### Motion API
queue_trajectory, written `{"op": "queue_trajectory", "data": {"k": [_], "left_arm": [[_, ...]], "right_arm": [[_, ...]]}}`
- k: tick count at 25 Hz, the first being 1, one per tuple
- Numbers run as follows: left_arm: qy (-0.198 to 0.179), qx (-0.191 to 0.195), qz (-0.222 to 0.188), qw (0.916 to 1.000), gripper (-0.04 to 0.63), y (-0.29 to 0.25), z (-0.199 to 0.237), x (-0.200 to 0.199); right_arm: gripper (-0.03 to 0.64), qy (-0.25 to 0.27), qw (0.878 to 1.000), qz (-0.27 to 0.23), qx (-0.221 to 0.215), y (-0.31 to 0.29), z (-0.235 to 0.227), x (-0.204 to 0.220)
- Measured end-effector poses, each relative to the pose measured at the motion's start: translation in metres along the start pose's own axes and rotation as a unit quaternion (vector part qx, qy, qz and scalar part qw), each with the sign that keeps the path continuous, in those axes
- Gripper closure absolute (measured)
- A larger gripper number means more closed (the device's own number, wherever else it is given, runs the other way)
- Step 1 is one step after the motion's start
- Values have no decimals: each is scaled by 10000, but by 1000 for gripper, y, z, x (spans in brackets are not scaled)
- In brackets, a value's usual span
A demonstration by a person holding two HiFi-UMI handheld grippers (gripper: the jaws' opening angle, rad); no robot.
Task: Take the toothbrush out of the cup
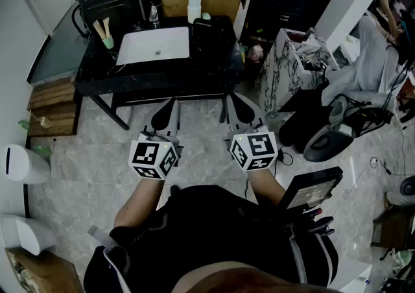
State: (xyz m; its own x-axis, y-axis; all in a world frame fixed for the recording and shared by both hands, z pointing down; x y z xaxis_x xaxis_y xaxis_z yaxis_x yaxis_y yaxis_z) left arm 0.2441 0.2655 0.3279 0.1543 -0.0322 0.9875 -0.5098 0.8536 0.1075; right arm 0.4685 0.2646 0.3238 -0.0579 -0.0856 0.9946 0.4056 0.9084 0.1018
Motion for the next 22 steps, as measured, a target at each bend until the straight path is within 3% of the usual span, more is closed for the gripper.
{"op": "queue_trajectory", "data": {"k": [22], "left_arm": [[9,-121,49,9999,591,3,14,0]], "right_arm": [[592,-131,9997,117,-172,-15,10,8]]}}
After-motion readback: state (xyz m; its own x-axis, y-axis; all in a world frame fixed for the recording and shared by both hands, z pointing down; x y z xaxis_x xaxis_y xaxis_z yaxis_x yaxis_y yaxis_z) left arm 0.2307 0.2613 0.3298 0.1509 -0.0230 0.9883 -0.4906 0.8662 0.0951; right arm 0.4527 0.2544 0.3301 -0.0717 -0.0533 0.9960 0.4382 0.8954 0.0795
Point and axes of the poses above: the fingertips, and each gripper's own axes: y backward along the fingers, z to its left, x out of its underside, the point moved 9 cm from there along y, backward along the fingers, and after that the axes turned 4 degrees about -z, right-handed, at the moved point
